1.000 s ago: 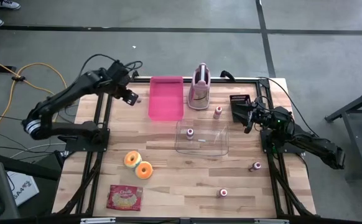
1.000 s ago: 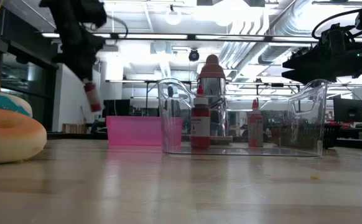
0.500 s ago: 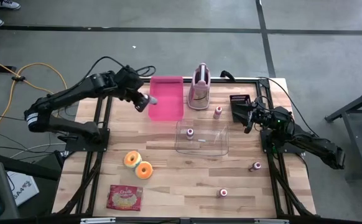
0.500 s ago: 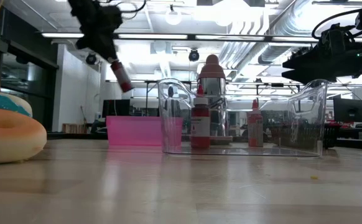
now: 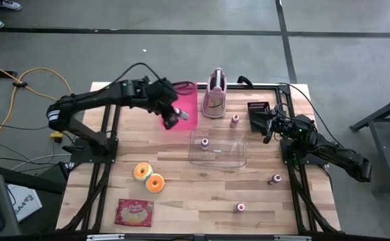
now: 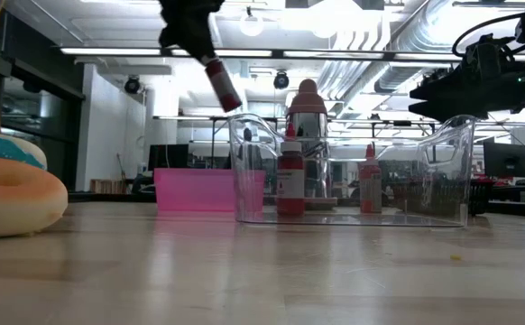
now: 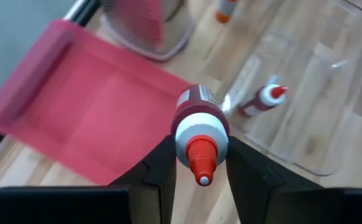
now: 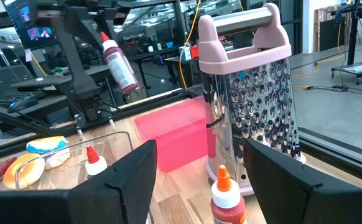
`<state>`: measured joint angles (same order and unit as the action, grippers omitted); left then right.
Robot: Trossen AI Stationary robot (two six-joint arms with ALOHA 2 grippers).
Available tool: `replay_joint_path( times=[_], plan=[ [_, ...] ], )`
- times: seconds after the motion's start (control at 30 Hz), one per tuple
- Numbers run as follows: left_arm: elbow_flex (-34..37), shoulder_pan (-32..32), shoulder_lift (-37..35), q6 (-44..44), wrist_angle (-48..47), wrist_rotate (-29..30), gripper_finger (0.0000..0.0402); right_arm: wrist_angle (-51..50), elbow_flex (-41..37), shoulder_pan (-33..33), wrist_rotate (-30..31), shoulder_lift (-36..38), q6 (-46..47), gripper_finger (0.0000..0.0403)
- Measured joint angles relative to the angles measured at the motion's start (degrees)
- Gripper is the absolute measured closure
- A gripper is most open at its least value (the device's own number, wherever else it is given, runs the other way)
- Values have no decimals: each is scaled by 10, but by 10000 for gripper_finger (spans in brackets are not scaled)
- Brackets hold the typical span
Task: Pick & Place Food Item
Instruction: Put the top red food coloring bottle into the transparent bin
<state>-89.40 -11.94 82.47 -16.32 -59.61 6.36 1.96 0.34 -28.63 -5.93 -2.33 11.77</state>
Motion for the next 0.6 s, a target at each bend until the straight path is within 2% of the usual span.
replay_joint_path(
  times=[0.33, 0.6],
  plan=[
    [-100, 91, 91, 0, -43, -1, 293, 0, 0, 0, 0, 0, 0, 176],
    [-161, 127, 134, -1, -75, -1, 293, 0, 0, 0, 0, 0, 0, 176]
  ],
)
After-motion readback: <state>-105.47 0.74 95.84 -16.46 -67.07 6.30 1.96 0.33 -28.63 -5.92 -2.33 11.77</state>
